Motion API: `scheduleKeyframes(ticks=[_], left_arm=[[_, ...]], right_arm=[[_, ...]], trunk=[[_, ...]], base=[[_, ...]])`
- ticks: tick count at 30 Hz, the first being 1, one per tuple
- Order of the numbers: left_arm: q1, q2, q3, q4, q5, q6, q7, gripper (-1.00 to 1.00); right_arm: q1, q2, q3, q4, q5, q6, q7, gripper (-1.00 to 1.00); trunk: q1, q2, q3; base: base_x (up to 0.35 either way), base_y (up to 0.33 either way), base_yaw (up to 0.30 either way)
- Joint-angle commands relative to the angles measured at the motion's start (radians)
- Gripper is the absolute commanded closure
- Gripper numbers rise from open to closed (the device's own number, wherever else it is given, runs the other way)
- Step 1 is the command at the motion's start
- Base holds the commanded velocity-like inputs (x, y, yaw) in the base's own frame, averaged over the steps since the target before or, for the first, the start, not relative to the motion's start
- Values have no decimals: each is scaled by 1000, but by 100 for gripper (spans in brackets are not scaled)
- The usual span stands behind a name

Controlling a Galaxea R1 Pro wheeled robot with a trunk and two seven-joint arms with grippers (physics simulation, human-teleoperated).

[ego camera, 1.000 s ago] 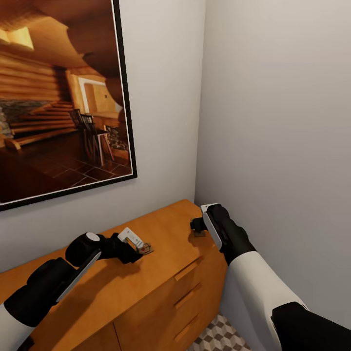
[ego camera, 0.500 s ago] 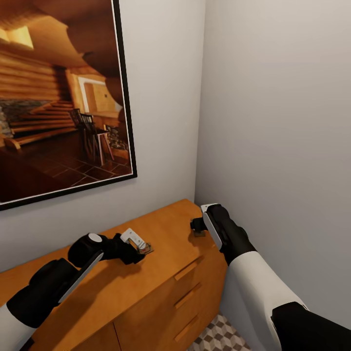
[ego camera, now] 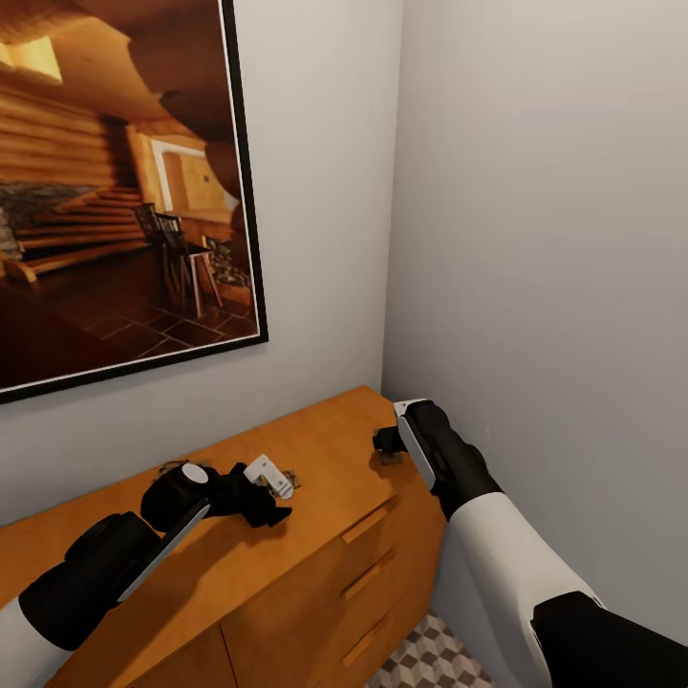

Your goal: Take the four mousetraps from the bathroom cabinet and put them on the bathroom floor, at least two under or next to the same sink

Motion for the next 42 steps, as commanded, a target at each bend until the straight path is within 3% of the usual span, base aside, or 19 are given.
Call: scheduleKeyframes(ticks=[1, 17, 42], left_arm=[[-1, 3, -1, 10, 4, 6, 4, -100], [-1, 12, 40, 34, -4, 4, 8, -100], [-1, 8, 43, 47, -4, -12, 8, -100]], right_arm=[[-1, 0, 1, 0, -11, 3, -9, 100], [-1, 0, 2, 1, -11, 3, -9, 100], [-1, 0, 2, 3, -13, 3, -9, 100]], trunk=[[0, -1, -1], [0, -1, -1], [0, -1, -1]], base=[[0, 0, 0], [0, 0, 0], [0, 0, 0]])
